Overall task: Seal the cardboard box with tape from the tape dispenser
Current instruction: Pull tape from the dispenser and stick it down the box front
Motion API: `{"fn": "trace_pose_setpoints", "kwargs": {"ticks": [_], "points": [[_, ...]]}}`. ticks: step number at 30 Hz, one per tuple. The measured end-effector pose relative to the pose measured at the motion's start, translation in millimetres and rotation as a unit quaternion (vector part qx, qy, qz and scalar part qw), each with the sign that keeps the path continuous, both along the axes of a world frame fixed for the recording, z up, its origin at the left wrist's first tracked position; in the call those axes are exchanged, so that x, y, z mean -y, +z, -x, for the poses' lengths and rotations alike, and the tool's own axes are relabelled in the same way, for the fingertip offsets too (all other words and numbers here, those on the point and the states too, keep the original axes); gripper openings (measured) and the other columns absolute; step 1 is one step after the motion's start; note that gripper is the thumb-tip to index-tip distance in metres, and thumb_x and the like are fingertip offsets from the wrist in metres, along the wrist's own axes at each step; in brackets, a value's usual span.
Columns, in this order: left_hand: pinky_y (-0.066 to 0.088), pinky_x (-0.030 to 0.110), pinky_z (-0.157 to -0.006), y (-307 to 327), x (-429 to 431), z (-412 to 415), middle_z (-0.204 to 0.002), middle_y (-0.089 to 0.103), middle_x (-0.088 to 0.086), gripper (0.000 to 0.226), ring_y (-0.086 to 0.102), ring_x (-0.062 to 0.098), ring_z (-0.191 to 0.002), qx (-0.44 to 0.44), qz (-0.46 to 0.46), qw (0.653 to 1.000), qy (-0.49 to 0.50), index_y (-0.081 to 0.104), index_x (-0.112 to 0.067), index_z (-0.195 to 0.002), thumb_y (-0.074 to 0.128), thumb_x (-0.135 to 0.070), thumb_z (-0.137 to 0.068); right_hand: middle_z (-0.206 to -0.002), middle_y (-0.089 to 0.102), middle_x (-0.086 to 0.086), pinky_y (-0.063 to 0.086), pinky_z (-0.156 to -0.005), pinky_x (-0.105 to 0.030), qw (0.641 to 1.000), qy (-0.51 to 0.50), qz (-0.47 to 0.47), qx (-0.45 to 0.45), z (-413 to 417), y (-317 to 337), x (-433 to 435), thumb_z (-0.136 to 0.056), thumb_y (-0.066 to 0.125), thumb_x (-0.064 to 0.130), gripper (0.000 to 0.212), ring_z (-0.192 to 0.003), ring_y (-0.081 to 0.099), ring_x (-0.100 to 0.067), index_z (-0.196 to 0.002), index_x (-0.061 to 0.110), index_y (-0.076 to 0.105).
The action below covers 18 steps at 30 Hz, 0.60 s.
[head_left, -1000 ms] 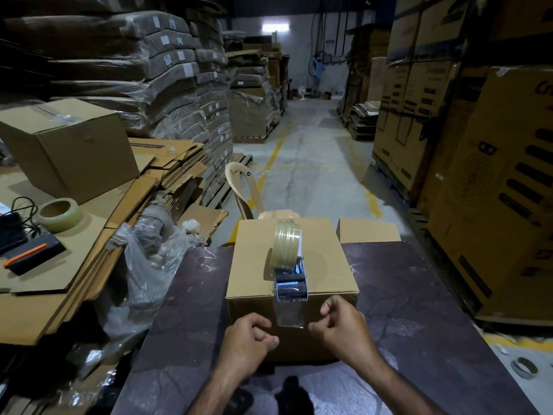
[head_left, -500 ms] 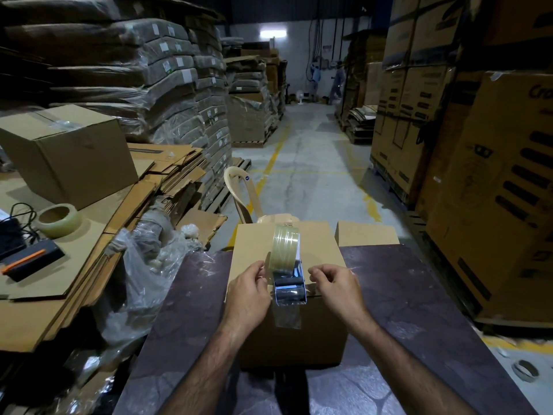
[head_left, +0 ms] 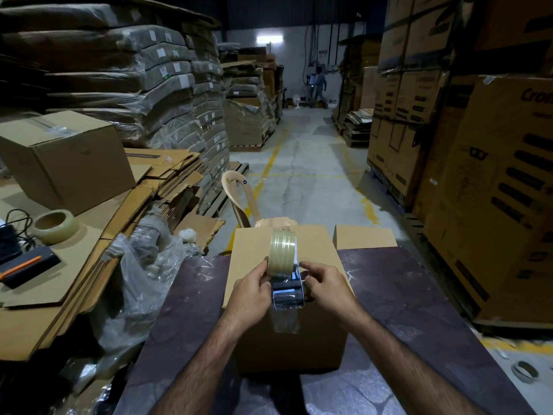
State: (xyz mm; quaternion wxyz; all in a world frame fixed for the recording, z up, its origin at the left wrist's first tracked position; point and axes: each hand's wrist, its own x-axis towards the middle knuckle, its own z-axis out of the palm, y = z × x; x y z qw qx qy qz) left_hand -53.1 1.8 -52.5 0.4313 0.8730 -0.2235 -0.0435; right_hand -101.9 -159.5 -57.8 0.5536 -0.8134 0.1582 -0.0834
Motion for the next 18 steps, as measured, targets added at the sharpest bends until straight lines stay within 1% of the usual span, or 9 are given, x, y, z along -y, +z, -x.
{"fn": "trace_pose_setpoints", "kwargs": {"ticks": [1,3,5,8,11,13,16,18], "points": [[0.043,0.001,-0.059,-0.1,0.8,-0.2,-0.116,0.067,-0.005,0.041,0.060,0.003,-0.094,0.002,0.002,1.000,-0.001,0.052,-0.026,-0.132,0.045,-0.008,-0.097,-0.114,0.068,-0.001,0.059,-0.081,-0.036,1.000,-0.005,-0.009,-0.008,-1.7,-1.3,-0.4,-0.096,0.046,0.007,0.035,-0.095,0.067,-0.012,-0.125,0.020,0.060],[0.042,0.000,-0.057,-1.3,1.6,-0.7,-0.113,0.067,-0.005,0.037,0.060,0.002,-0.090,0.002,-0.004,1.000,0.005,0.055,-0.024,-0.129,0.045,-0.008,-0.097,-0.101,0.072,-0.001,0.059,-0.078,-0.038,0.999,-0.015,-0.030,-0.024,-4.3,-2.3,-1.2,-0.096,0.045,0.007,0.030,-0.087,0.070,-0.014,-0.115,0.016,0.067],[0.043,0.001,-0.056,-3.0,1.9,-2.7,-0.110,0.068,-0.005,0.035,0.060,0.000,-0.088,0.002,-0.010,1.000,0.007,0.058,-0.023,-0.127,0.045,-0.010,-0.097,-0.096,0.073,-0.003,0.060,-0.076,-0.037,0.998,-0.024,-0.046,-0.030,-4.9,-0.3,-2.8,-0.096,0.045,0.006,0.029,-0.084,0.071,-0.015,-0.108,0.015,0.070],[0.044,0.002,-0.054,-3.7,1.9,-4.6,-0.111,0.068,-0.003,0.034,0.060,0.001,-0.087,-0.004,-0.022,1.000,0.005,0.058,-0.020,-0.127,0.044,-0.011,-0.098,-0.094,0.073,-0.003,0.060,-0.075,-0.036,0.998,-0.033,-0.046,-0.027,-3.3,2.7,-5.0,-0.096,0.046,0.005,0.028,-0.083,0.070,-0.015,-0.103,0.016,0.071],[0.044,0.005,-0.052,-3.6,2.3,-6.0,-0.106,0.068,-0.002,0.029,0.062,0.004,-0.086,0.004,-0.045,0.999,0.001,0.061,-0.022,-0.119,0.045,-0.011,-0.098,-0.096,0.073,-0.002,0.060,-0.077,-0.036,0.999,-0.030,-0.035,-0.025,-2.8,1.8,-5.6,-0.095,0.047,0.004,0.028,-0.084,0.070,-0.014,-0.104,0.016,0.071],[0.042,0.007,-0.054,-4.6,2.9,-6.7,-0.102,0.068,-0.002,0.024,0.063,0.008,-0.087,0.016,-0.063,0.998,-0.002,0.063,-0.021,-0.110,0.045,-0.012,-0.097,-0.095,0.073,0.000,0.059,-0.076,-0.031,0.999,-0.021,-0.017,-0.021,-1.7,1.6,-5.3,-0.094,0.049,0.005,0.028,-0.084,0.070,-0.011,-0.106,0.017,0.071],[0.041,0.009,-0.055,-6.1,3.2,-6.7,-0.099,0.068,0.000,0.022,0.062,0.008,-0.084,0.015,-0.071,0.997,-0.003,0.064,-0.017,-0.105,0.044,-0.011,-0.097,-0.099,0.072,0.000,0.057,-0.070,-0.022,1.000,-0.005,-0.007,-0.014,0.8,3.0,-5.7,-0.095,0.051,0.007,0.027,-0.084,0.068,-0.008,-0.112,0.017,0.069],[0.043,0.011,-0.058,-6.7,3.2,-7.7,-0.097,0.068,0.001,0.021,0.063,0.011,-0.084,0.015,-0.077,0.997,-0.009,0.064,-0.016,-0.101,0.044,-0.011,-0.096,-0.102,0.071,-0.001,0.057,-0.071,-0.022,1.000,-0.003,-0.004,-0.012,1.3,3.7,-6.2,-0.095,0.051,0.007,0.027,-0.087,0.068,-0.009,-0.114,0.016,0.067]]}}
